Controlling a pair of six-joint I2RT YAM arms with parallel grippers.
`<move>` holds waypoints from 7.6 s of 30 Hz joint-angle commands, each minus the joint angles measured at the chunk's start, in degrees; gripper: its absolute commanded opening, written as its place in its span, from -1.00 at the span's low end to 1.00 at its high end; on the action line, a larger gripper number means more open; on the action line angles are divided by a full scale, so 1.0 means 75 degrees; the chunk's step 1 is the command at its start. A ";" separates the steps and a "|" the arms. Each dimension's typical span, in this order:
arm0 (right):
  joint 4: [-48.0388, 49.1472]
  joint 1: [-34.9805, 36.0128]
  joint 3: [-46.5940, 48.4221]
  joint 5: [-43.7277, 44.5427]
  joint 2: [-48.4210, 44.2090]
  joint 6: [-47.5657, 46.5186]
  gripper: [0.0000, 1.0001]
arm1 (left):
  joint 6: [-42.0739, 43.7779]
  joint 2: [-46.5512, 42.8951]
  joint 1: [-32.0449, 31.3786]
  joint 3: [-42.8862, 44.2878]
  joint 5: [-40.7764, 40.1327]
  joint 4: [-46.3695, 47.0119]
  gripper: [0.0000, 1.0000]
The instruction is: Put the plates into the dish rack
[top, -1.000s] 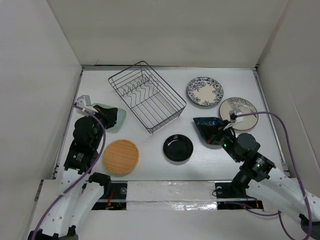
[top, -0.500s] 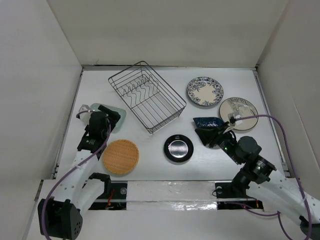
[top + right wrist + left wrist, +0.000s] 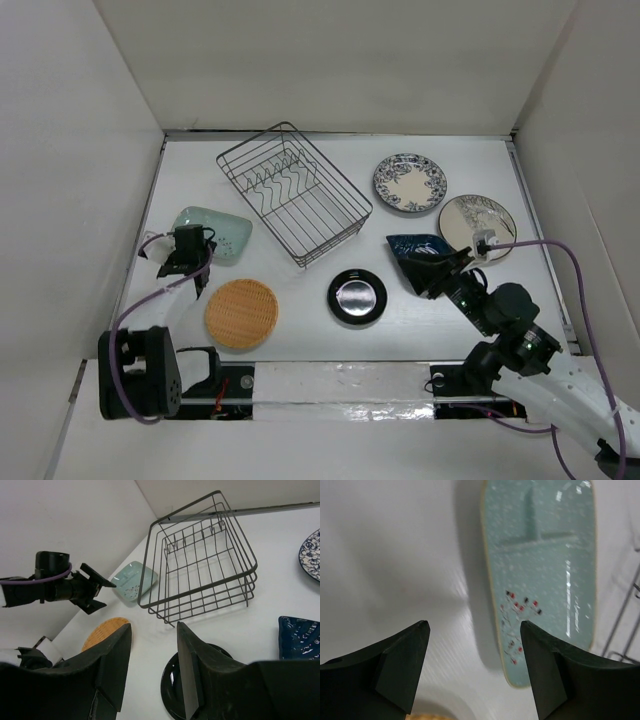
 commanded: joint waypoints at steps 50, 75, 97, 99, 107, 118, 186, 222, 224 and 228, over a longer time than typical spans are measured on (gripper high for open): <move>0.1979 0.0140 0.0724 -0.1924 0.3059 0.0396 0.34 | 0.2385 -0.3980 0.0934 0.1073 0.2245 0.0524 -1.00; 0.3082 0.0280 0.5998 -0.4008 1.0177 0.0560 0.87 | 0.1836 -0.4204 0.0642 0.0993 0.7401 0.2712 -1.00; 0.0733 -0.0480 0.8315 -0.1648 1.0376 -0.0408 -1.00 | 0.4703 -0.4648 -0.1079 0.1342 0.4971 0.0268 0.40; 0.0427 -0.0656 0.8645 -0.1423 1.0458 -0.0633 -1.00 | 0.4893 -0.4836 -0.1325 0.1366 0.4511 0.0103 0.46; -0.2186 -0.1242 1.2216 0.0077 1.2483 -0.2238 -1.00 | 0.5222 -0.5610 -0.1750 0.1214 0.4003 -0.0004 0.31; -0.4405 -0.1536 1.6359 0.0923 1.5287 -0.3294 -1.00 | 0.5257 -0.5528 -0.1819 0.1226 0.4274 -0.0004 0.26; 0.1405 0.1415 0.6881 -0.0425 1.0178 -0.1339 -1.00 | 0.5257 -0.5387 -0.1820 0.1249 0.4064 -0.0062 -0.19; 0.5300 0.3596 0.2918 0.1551 1.1188 0.3891 -1.00 | 0.5257 -0.5540 -0.1820 0.1226 0.4052 -0.0062 -0.41; 0.5054 0.3597 0.2870 0.2032 1.0359 0.3284 -1.00 | 0.5268 -0.5563 -0.1820 0.1226 0.4052 -0.0039 -0.37; 0.4094 0.3036 0.3208 0.2890 0.9279 0.1888 -1.00 | 0.5315 -0.5622 -0.1820 0.1261 0.3993 -0.0062 -0.28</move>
